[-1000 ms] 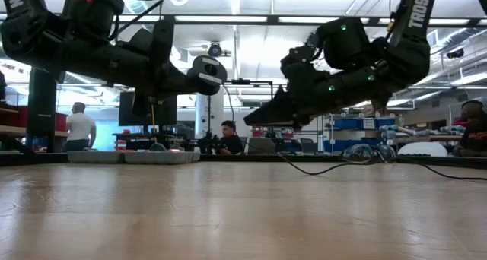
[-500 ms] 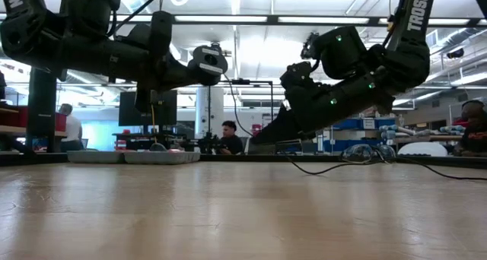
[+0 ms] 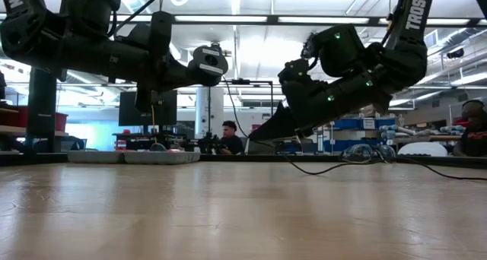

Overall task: Coil cords
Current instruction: Coil the black wire on the black spool

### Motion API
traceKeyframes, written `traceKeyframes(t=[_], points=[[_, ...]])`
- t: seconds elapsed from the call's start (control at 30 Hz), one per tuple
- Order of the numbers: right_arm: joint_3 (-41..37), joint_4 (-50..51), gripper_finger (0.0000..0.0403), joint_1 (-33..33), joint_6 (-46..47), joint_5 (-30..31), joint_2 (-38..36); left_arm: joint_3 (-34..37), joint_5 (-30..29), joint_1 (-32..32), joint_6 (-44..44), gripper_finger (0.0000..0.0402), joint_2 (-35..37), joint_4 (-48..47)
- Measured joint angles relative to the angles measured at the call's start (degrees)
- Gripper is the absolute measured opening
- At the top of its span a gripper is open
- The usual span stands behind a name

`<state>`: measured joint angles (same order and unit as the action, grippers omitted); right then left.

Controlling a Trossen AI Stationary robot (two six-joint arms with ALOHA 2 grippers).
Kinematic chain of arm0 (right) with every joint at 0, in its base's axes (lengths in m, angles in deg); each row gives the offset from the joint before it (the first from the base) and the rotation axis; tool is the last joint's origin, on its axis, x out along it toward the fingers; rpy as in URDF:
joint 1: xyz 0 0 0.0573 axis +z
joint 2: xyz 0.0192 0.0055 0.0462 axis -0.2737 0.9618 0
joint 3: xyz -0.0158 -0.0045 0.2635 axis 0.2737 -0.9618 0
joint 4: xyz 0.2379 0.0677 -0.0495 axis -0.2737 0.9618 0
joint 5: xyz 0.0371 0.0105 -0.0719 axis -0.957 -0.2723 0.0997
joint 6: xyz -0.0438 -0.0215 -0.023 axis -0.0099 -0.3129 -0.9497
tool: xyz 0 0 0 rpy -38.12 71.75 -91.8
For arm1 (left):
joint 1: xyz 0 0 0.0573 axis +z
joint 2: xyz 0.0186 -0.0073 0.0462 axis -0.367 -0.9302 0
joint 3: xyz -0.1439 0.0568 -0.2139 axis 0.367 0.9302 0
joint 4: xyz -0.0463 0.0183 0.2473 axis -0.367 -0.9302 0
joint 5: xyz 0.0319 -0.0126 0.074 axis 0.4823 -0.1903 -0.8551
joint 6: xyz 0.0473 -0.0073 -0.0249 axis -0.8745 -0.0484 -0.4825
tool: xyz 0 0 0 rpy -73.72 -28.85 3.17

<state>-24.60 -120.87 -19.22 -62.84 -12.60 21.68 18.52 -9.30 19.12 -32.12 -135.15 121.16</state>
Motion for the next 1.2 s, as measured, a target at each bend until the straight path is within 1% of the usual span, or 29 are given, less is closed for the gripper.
traceKeyframes(t=[0.17,0.23,0.33,0.47,0.53,0.67,0.8,0.97,1.07,1.13,1.2], points=[[6.6,14.79,0.0001,1.21,-0.03,-0.04,1.19,0.0,0.04,0.0,0.04,0.0,0.0,0.05],[9.83,17.77,0.0001,2.06,-2.36,-0.57,2.23,0.01,0.16,0.0,0.01,0.0,0.0,-0.11],[14.85,18.21,0.0001,3.06,-6.4,-3.17,3.52,0.0,-0.07,0.0,0.0,0.0,0.02,-0.88],[21.45,20.88,0.0001,3.83,-11.57,-5.3,3.36,-0.02,-1.03,0.0,1.15,0.0,0.02,-4.63],[25.37,25.0,0.0001,3.7,-14.22,-6.58,3.28,0.0,-1.29,0.0,1.56,0.0,0.02,-6.24],[33.11,36.3,0.0,2.72,-18.2,-6.84,3.13,-0.03,-1.05,0.0,2.32,0.0,0.02,-8.59],[38.96,42.27,0.0,1.19,-19.13,-7.66,3.08,-0.04,-0.54,0.0,3.43,0.0,0.0,-10.95],[42.99,47.56,0.0,-0.45,-17.54,-10.9,3.09,-0.04,0.08,0.0,3.9,0.0,0.0,-10.89],[43.0,50.05,0.0,-0.66,-15.55,-13.42,3.07,-0.04,-0.97,0.0,2.88,0.0,0.0,-9.39],[42.52,51.95,0.0,-0.27,-15.28,-13.45,3.21,-0.02,-1.36,0.0,2.28,0.0,0.0,-7.45],[40.59,51.4,0.0,0.42,-14.62,-12.46,3.21,0.01,-1.51,0.0,1.13,0.0,0.0,-5.85]])
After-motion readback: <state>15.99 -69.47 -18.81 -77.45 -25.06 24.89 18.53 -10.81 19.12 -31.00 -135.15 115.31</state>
